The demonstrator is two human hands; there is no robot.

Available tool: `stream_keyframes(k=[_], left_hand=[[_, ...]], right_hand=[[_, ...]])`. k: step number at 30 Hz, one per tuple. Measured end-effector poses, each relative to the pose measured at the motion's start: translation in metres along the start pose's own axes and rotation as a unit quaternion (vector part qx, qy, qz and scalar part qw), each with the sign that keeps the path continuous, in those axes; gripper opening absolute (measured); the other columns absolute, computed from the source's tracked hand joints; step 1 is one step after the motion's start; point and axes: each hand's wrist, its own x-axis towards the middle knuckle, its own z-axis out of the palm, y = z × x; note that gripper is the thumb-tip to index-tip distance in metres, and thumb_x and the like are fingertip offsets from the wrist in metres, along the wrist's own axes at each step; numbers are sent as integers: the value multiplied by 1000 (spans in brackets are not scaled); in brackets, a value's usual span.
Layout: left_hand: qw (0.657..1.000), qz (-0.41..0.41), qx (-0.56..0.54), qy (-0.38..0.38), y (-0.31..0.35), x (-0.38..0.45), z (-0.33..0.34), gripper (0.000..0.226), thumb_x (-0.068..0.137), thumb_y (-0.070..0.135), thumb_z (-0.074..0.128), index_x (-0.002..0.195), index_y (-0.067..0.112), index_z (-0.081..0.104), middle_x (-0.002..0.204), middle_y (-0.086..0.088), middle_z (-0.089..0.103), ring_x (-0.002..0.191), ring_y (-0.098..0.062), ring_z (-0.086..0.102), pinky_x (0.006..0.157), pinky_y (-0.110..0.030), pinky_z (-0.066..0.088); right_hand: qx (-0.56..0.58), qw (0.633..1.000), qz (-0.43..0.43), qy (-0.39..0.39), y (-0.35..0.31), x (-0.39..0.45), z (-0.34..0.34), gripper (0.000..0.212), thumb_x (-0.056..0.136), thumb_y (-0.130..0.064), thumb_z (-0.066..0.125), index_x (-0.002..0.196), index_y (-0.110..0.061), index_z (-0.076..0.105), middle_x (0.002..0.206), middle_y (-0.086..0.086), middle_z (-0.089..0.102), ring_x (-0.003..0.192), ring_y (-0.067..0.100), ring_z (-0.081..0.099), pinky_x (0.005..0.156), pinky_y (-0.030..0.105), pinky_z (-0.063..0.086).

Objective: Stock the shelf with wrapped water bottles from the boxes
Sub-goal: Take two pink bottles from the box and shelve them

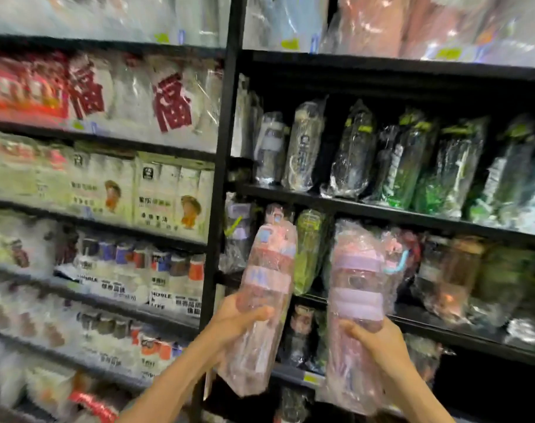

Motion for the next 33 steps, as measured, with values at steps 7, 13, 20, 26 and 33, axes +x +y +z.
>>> stream_keyframes(k=[7,13,20,26,33], left_hand=[[996,84,25,-35,109,49,10,66,53,33,83,112,10,63,101,-3,73,93,-18,69,74,-26,53],[987,148,64,-6,181,124,4,48,68,23,82,110,10,64,99,-4,73,90,-17,70,75,-26,54],[975,197,85,58,236,244,-18,64,63,30,85,118,12,55,108,-4,67,96,-18,65,79,-31,54],[967,215,101,95,217,324,-36,80,65,25,85,130,9,41,117,-4,57,104,-18,57,82,-27,48],[971,175,99,128,176,391,-49,90,58,33,87,132,12,39,125,-7,55,113,-23,56,97,-43,47]], right_hand=[[40,996,-83,7,-103,45,3,19,74,-2,75,90,-10,70,74,0,74,70,17,67,63,27,51],[40,987,-154,1,-161,95,7,28,75,-3,74,102,-7,68,89,6,73,70,4,67,59,15,50],[51,981,-182,41,-167,159,14,42,64,-20,80,103,-9,69,93,7,74,91,27,69,70,28,55],[40,981,-180,58,-152,189,29,92,22,-64,85,99,-15,70,91,3,75,81,15,71,69,28,53],[31,984,-170,35,-132,220,38,72,42,-47,87,101,-10,69,85,5,74,67,10,68,54,17,50]])
